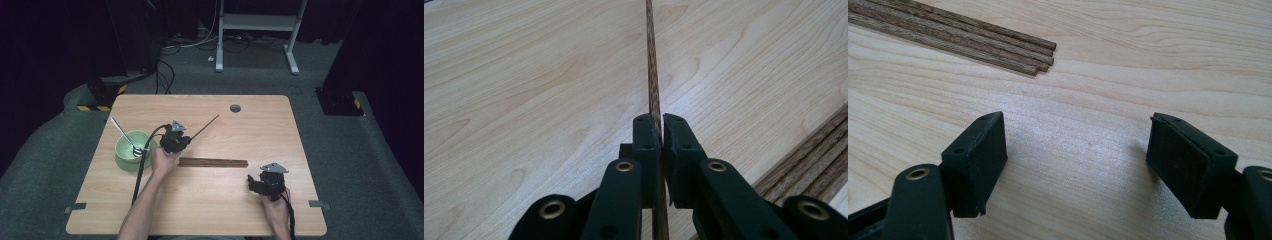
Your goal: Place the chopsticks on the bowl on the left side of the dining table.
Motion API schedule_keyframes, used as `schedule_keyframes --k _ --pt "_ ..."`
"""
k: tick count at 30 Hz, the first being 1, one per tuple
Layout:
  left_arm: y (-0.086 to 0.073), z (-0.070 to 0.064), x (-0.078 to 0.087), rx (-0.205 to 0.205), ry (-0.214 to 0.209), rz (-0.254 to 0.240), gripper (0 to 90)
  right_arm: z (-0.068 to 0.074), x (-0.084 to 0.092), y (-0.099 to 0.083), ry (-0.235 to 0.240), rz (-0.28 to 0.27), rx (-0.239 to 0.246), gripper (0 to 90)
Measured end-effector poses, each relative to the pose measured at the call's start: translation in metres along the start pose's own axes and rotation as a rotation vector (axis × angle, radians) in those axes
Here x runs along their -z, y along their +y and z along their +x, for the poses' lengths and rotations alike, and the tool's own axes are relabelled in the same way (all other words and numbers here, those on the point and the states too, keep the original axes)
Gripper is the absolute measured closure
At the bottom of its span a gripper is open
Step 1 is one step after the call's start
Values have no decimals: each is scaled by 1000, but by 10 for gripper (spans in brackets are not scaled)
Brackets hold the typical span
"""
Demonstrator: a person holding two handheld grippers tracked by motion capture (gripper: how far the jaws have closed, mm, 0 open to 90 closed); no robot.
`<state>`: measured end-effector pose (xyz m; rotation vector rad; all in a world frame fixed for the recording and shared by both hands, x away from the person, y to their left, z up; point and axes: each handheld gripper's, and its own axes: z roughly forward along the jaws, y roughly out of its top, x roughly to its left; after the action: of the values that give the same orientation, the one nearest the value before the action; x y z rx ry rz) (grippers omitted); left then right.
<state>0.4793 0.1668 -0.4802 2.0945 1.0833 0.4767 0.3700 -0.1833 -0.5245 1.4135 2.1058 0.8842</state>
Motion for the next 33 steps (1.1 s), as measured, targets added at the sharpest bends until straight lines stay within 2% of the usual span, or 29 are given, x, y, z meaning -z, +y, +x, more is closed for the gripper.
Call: schedule_keyframes --k 13,33 --pt "1 -1 18 -16 -17 -34 844 0 0 0 0 1 -2 233" --pt "-2 1 40 -31 -13 -56 844 0 0 0 0 2 -2 233"
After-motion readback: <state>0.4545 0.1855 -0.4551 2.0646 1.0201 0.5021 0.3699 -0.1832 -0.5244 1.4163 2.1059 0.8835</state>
